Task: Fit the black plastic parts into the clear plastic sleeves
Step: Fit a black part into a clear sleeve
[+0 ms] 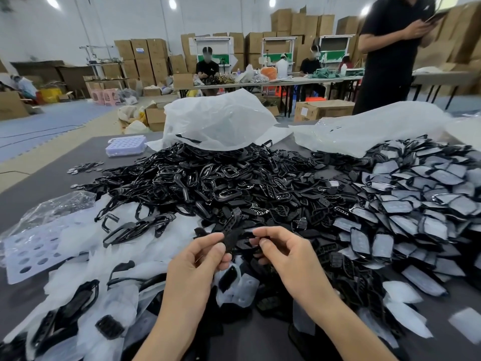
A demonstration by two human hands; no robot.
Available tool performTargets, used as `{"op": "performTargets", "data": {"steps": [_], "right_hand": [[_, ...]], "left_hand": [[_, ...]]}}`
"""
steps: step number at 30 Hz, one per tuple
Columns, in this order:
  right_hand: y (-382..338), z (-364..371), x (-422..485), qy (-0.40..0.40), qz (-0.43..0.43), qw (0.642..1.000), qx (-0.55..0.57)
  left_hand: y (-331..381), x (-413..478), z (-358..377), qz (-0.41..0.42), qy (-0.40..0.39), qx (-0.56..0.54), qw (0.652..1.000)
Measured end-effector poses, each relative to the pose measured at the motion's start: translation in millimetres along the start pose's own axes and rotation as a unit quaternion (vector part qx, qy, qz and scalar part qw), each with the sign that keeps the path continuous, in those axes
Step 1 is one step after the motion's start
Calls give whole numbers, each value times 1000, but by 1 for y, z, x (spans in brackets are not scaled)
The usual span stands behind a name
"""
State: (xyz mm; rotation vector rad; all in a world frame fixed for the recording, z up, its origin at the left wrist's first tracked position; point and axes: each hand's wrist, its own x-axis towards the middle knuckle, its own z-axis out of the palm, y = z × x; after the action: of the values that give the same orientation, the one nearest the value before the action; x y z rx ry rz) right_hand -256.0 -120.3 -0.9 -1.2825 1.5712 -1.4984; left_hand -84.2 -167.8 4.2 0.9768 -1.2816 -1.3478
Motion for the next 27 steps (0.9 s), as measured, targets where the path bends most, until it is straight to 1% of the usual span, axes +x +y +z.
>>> {"op": "performTargets", "data": {"steps": [4,9,15,17,21,27], "right_hand": [[0,1,-1,0,0,999,36],[-3,1,-2,-11,-8,999,32],[-7,5,-6,-45,-17,998,36],[-9,6,-6,-47,-17,998,43],[-11,7,-5,-54,-14,996,73],[-12,5,-5,-57,0,996,70]], "left_hand": [[-1,0,2,12,-5,20,1000],[-3,-4,4,43,-17,84,995],[-6,-4,6,76,-25,112,990],[-6,-3,5,78,-34,120,989],[-4,-2,2,77,-79,149,983],[-3,-3,1,77,-72,147,984]]}}
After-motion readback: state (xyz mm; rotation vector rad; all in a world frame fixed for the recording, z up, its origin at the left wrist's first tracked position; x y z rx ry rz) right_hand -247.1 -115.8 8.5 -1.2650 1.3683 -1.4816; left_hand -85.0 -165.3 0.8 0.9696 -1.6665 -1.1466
